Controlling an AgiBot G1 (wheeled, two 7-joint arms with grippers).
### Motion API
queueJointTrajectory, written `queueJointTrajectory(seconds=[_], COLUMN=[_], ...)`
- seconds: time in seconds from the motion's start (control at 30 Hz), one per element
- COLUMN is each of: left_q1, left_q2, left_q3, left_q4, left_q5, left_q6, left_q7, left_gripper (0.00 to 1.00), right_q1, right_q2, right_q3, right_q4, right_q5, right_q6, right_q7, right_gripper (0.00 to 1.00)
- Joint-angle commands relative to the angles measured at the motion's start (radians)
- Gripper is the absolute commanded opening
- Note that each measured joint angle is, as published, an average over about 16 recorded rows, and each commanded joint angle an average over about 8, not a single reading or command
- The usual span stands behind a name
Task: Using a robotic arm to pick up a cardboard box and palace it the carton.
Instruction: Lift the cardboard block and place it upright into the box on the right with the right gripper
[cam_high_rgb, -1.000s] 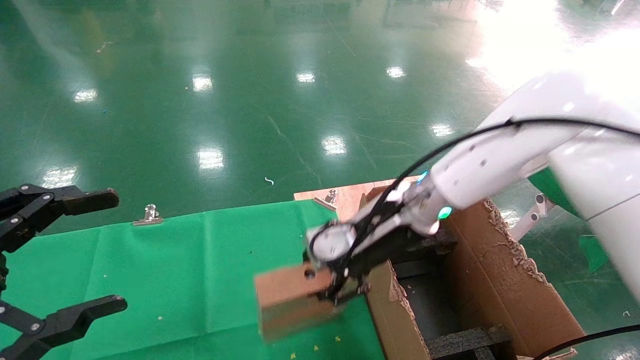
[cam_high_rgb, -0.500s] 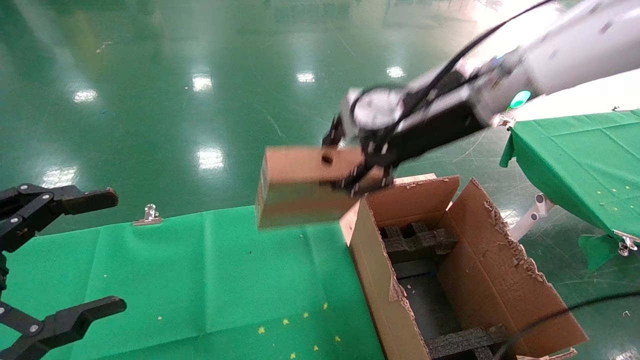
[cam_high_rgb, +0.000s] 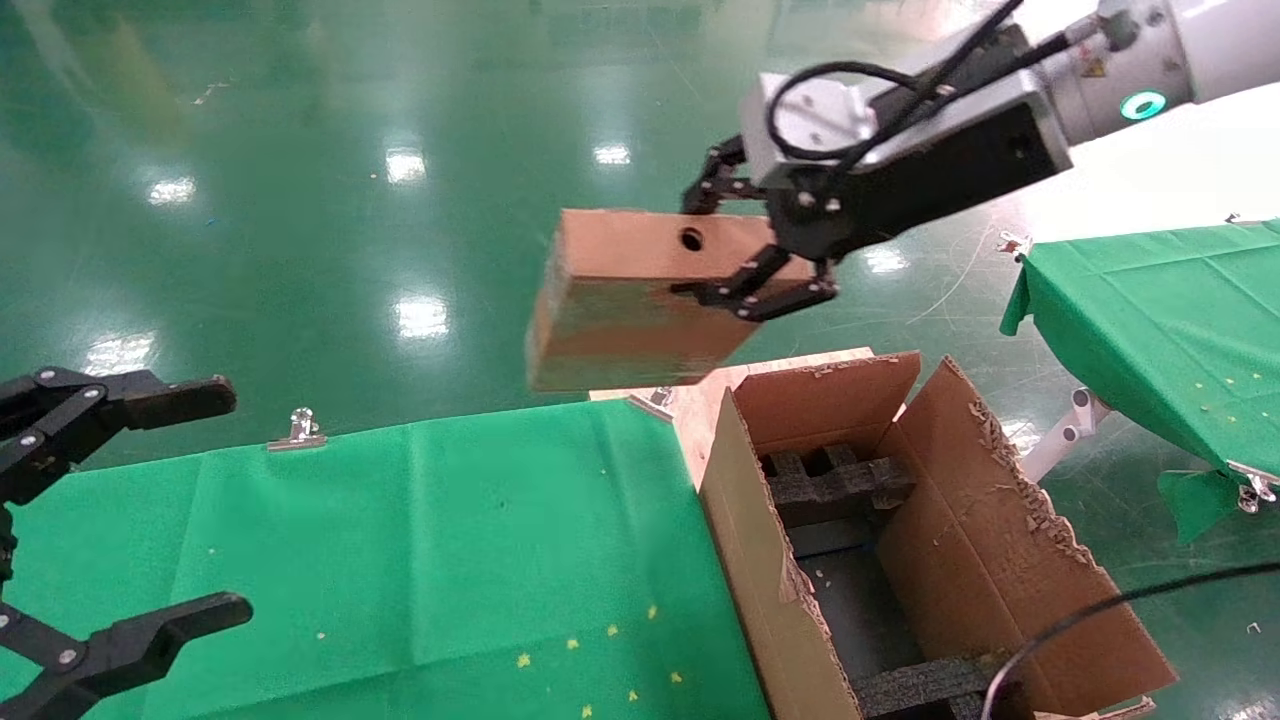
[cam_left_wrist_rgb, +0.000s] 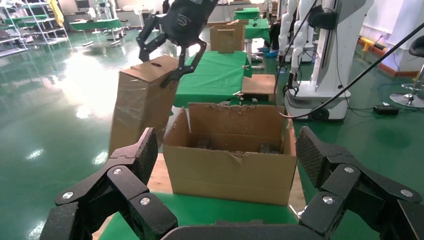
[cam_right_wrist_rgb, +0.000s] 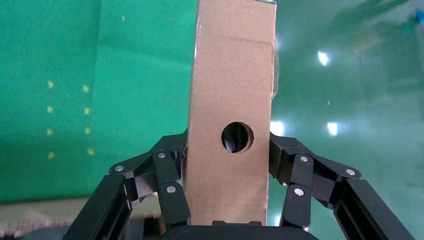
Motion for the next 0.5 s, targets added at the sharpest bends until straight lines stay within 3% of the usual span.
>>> queueJointTrajectory(seconds=[0.03, 0.5], left_q1=[0.000, 0.000], left_q2=[0.000, 0.000], left_q3=[0.000, 0.000], left_q4=[0.000, 0.000], left_q5=[0.000, 0.000], left_q6=[0.000, 0.000], left_q7=[0.000, 0.000], left_gripper=[1.00, 1.00], right_q1=[0.009, 0.102], right_q2=[0.009, 0.201], right_q3=[-0.020, -0.189], right_q4=[-0.014, -0.023], right_q5=[0.006, -0.020], right_q6=[0.000, -0.002], right_q7=[-0.012, -0.002], right_gripper=[0.00, 0.00])
